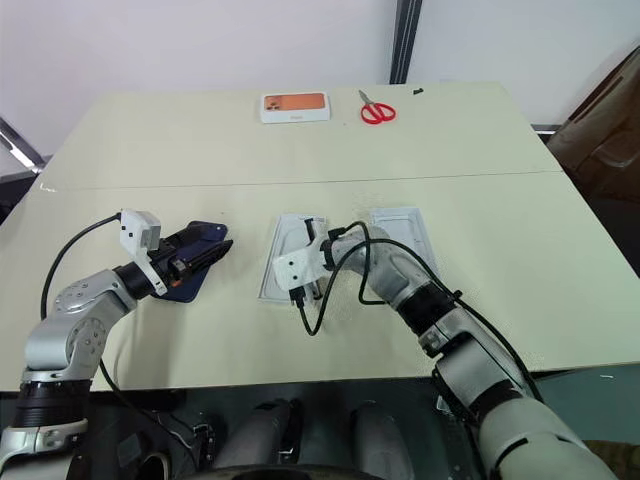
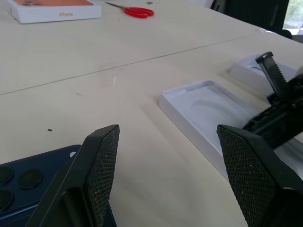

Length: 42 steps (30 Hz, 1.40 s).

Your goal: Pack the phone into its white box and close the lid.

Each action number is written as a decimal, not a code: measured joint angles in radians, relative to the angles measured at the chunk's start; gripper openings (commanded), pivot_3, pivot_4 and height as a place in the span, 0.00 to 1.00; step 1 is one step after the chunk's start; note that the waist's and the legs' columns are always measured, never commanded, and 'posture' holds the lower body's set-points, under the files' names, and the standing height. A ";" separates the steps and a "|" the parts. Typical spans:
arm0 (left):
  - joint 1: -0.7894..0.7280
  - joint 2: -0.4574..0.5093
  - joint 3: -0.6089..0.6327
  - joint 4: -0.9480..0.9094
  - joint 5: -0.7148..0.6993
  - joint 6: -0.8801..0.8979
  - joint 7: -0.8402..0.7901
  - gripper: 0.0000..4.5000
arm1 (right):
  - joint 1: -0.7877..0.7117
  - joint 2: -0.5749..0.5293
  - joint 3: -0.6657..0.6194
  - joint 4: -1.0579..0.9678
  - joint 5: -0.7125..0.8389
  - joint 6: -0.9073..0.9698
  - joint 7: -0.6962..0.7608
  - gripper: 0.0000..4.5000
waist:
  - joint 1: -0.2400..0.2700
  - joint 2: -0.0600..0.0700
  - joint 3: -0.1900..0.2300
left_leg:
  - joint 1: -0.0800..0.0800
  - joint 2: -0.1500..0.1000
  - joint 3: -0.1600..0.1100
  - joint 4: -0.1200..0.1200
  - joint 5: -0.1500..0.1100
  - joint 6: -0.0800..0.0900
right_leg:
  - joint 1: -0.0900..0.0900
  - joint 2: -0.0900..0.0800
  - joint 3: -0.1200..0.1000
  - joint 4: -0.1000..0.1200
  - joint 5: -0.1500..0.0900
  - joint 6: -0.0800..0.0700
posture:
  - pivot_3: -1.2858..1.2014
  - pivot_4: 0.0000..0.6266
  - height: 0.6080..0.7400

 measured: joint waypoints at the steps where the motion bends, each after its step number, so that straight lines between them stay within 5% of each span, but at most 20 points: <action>1: 0.000 0.000 -0.002 0.000 0.003 0.000 0.001 0.77 | -0.003 0.008 -0.003 0.009 0.004 0.004 -0.001 0.01 | 0.000 0.000 0.000 | 0.000 0.000 0.000 0.000 0.000 0.000 | 0.000 0.000 0.000 0.000 0.000 0.000 | 0.52 0.24 0.95; 28: -0.015 -0.004 -0.016 0.013 0.018 -0.016 -0.001 0.77 | 0.068 -0.250 -0.055 -0.037 0.099 -0.287 0.125 0.01 | 0.010 0.000 0.000 | 0.000 -0.001 0.000 0.001 -0.001 0.001 | 0.003 -0.001 -0.001 -0.001 0.000 0.000 | 0.52 0.24 0.95; 37: -0.019 -0.004 -0.016 0.014 0.016 -0.010 -0.001 0.77 | 0.014 -0.186 -0.063 0.123 0.093 -0.366 0.053 0.01 | 0.006 0.000 0.000 | 0.000 -0.001 0.000 0.001 0.000 0.001 | 0.003 -0.001 0.000 -0.001 0.000 0.000 | 0.52 0.24 0.95; 42: -0.039 0.020 0.011 0.038 -0.030 0.082 0.004 0.77 | 0.021 -0.104 -0.132 0.092 0.218 -0.229 0.071 0.01 | 0.002 0.000 0.001 | -0.001 0.000 0.000 0.001 0.000 0.001 | 0.003 0.000 0.000 0.000 0.000 0.000 | 0.52 0.24 0.95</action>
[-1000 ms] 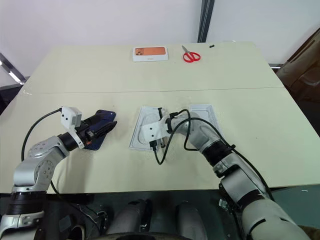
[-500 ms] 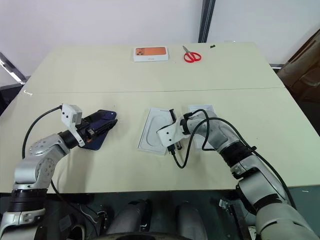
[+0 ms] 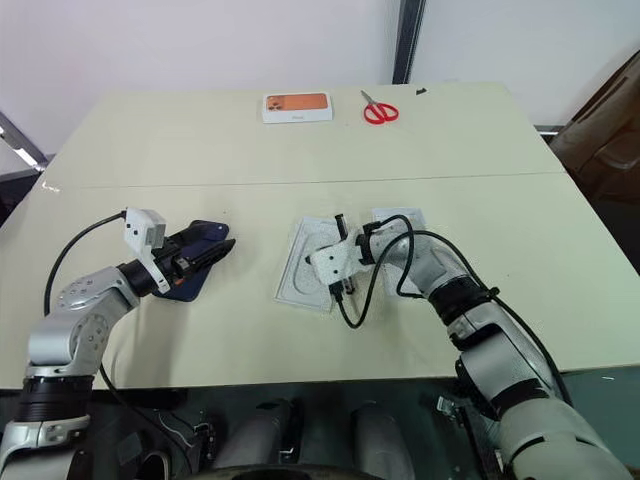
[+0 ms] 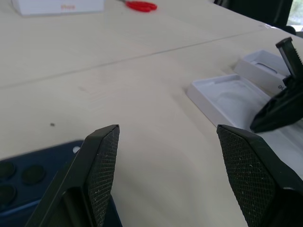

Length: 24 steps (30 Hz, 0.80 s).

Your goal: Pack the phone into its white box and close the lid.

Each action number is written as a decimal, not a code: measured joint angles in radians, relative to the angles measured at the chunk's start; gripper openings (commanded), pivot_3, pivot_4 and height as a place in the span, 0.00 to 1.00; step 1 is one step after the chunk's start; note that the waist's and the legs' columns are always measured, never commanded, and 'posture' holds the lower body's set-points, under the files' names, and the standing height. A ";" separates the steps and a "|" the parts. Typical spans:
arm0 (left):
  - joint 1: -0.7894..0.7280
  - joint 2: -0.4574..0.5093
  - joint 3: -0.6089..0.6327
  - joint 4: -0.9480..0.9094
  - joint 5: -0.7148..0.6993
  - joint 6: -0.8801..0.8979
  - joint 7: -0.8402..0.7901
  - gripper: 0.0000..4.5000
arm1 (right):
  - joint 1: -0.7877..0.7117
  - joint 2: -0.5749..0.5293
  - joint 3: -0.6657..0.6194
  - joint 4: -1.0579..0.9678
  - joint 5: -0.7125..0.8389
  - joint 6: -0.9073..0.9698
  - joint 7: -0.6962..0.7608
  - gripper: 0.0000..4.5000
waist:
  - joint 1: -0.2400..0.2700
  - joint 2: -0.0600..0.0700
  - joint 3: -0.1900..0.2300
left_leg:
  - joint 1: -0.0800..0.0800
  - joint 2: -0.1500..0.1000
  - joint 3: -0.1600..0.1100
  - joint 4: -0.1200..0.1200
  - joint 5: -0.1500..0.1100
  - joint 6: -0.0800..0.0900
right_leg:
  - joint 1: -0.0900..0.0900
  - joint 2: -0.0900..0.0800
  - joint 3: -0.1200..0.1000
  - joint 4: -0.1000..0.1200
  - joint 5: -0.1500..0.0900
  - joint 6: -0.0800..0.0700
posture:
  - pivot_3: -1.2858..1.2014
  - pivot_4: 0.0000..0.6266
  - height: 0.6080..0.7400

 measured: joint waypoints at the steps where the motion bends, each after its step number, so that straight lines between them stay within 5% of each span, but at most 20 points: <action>1: -0.013 0.011 0.014 0.015 -0.023 0.032 -0.001 0.77 | 0.000 0.015 -0.025 -0.026 0.038 0.046 0.005 0.01 | 0.000 0.000 0.000 | 0.000 0.000 0.000 0.000 0.000 0.000 | 0.000 0.000 0.000 0.000 0.000 0.000 | 0.52 0.24 0.95; 12: -0.134 0.207 0.095 0.288 -0.065 0.236 -0.054 0.77 | 0.045 0.234 -0.068 -0.223 0.129 0.528 -0.082 0.01 | -0.001 0.000 0.000 | 0.000 0.000 0.000 -0.001 0.000 0.000 | -0.006 0.000 0.000 0.001 0.000 0.000 | 0.52 0.24 0.95; 24: -0.435 0.329 -0.141 0.794 0.125 0.301 -0.321 0.77 | -0.124 0.466 0.070 -0.062 0.033 0.873 -0.129 0.01 | -0.001 0.000 0.000 | -0.001 -0.002 -0.001 0.000 0.001 -0.001 | -0.007 0.000 -0.001 0.003 0.000 0.000 | 0.52 0.24 0.95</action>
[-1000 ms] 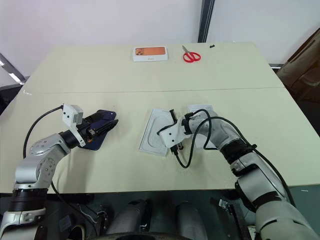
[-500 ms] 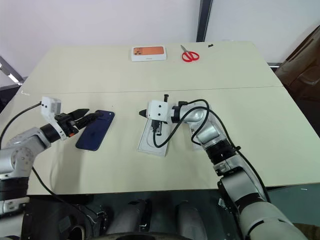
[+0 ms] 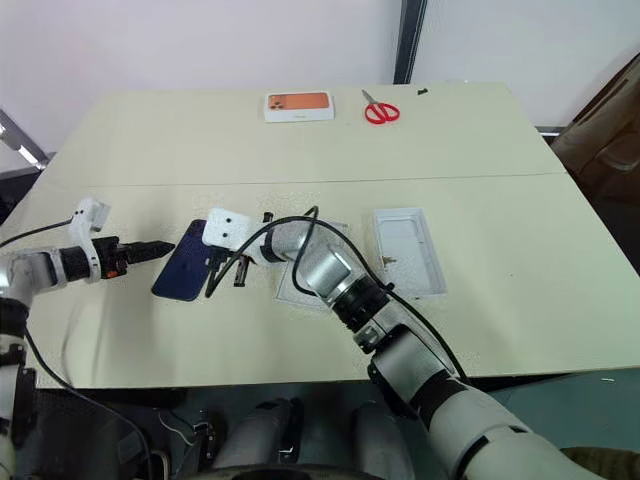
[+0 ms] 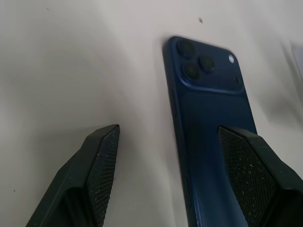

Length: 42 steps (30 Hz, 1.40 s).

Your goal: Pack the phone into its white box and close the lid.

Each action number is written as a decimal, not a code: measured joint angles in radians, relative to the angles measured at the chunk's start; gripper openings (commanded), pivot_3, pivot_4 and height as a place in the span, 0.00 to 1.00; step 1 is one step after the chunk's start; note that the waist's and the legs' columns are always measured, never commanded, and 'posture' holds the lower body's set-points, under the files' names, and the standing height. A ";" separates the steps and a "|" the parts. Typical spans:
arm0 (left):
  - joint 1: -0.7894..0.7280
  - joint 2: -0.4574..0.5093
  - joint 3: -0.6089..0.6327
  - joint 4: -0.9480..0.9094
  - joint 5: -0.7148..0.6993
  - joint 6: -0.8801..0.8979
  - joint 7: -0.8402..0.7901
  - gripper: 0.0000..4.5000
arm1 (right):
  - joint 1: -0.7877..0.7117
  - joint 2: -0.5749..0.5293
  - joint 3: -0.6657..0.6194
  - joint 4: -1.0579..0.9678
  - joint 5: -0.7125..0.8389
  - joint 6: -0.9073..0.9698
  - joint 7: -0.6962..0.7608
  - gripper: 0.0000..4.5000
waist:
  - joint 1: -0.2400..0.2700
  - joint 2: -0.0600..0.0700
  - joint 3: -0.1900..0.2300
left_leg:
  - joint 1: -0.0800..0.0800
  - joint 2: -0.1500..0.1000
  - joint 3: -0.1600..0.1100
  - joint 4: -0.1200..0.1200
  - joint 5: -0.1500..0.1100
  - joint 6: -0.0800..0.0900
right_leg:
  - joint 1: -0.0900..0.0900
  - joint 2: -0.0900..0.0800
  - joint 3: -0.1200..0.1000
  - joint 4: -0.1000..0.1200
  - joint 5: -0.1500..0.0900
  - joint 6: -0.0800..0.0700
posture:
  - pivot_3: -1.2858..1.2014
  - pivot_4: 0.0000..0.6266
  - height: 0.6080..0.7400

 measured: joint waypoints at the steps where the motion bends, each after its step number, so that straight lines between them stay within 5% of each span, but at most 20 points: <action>1: -0.016 0.003 -0.019 0.018 0.015 0.001 -0.030 0.77 | -0.011 0.011 -0.001 0.020 0.002 0.032 0.005 0.01 | 0.000 0.000 0.000 | 0.000 0.000 0.000 0.000 0.000 0.000 | 0.000 0.000 0.000 0.000 0.000 0.000 | 0.52 0.24 0.95; 14: -0.053 -0.030 -0.129 0.024 0.103 0.070 -0.279 0.77 | -0.033 0.052 0.018 0.078 0.000 0.165 -0.004 0.01 | 0.000 0.005 -0.003 | 0.000 -0.001 0.000 -0.001 0.000 0.000 | 0.000 -0.001 0.000 0.001 0.000 0.000 | 0.52 0.24 0.95; 42: -0.018 -0.162 -0.049 -0.049 0.023 0.285 -0.271 0.77 | -0.006 0.010 0.050 0.085 -0.039 0.084 -0.011 0.01 | 0.006 0.014 -0.012 | 0.007 -0.002 -0.001 -0.001 -0.003 0.005 | 0.006 -0.002 0.000 0.001 0.000 0.000 | 0.52 0.24 0.95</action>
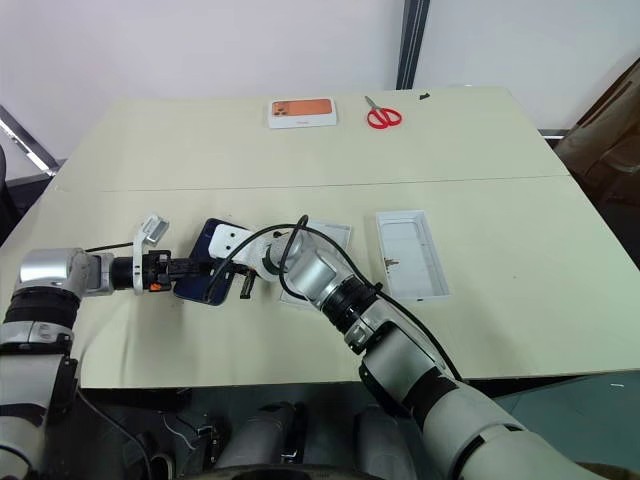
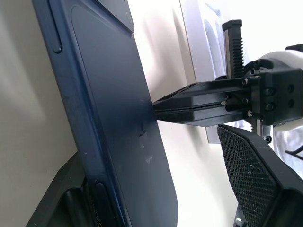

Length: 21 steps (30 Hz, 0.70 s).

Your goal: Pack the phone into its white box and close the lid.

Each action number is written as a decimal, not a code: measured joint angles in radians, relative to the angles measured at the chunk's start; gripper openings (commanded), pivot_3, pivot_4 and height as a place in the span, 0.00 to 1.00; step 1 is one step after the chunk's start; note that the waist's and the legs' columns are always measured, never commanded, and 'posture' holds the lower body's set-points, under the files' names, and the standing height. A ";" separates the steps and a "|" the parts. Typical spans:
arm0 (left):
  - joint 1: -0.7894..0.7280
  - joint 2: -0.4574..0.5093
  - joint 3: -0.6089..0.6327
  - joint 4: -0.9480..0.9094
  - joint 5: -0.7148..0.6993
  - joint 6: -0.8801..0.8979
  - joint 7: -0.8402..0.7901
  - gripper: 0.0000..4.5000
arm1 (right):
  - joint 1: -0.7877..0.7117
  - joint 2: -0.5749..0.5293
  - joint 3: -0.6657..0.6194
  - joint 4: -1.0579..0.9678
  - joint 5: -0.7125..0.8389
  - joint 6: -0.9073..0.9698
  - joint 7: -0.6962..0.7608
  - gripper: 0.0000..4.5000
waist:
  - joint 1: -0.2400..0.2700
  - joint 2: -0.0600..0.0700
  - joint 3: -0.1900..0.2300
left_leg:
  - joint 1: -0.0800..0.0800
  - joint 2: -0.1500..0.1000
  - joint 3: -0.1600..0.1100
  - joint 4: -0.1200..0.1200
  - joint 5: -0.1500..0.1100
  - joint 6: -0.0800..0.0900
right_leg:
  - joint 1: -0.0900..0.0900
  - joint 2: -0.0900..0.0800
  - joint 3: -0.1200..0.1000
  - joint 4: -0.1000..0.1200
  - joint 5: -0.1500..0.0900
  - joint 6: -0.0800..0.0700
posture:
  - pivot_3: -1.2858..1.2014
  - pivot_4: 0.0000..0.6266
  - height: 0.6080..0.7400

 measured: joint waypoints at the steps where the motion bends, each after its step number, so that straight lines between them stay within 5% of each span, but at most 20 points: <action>1: -0.001 0.000 0.007 0.014 -0.006 0.000 0.001 0.77 | 0.003 -0.002 0.001 -0.001 -0.001 -0.005 -0.002 0.01 | 0.000 0.000 0.000 | 0.000 0.000 0.000 0.000 0.000 0.000 | 0.000 0.000 0.000 0.000 0.000 0.000 | 0.52 0.24 0.95; 10: -0.016 0.008 0.027 0.086 -0.034 -0.002 -0.001 0.77 | 0.013 -0.004 0.004 -0.011 0.000 -0.011 -0.006 0.01 | -0.007 0.000 0.000 | 0.000 0.001 0.000 -0.001 0.000 0.000 | -0.001 0.001 0.000 0.000 0.000 0.000 | 0.52 0.24 0.95; 14: -0.015 0.016 0.025 0.104 -0.032 -0.002 0.010 0.48 | 0.012 -0.003 0.004 -0.013 0.002 -0.010 -0.004 0.00 | -0.013 0.000 0.000 | 0.000 0.001 0.000 -0.001 0.000 0.000 | -0.002 0.001 0.000 0.000 0.000 0.000 | 0.52 0.24 0.95; 21: 0.002 0.028 0.027 0.096 -0.036 0.015 0.015 0.48 | 0.016 -0.006 0.007 -0.020 0.000 -0.011 0.000 0.00 | -0.025 0.000 0.000 | -0.001 0.001 -0.001 -0.002 0.000 -0.001 | -0.002 0.001 0.000 0.000 0.000 0.000 | 0.52 0.24 0.95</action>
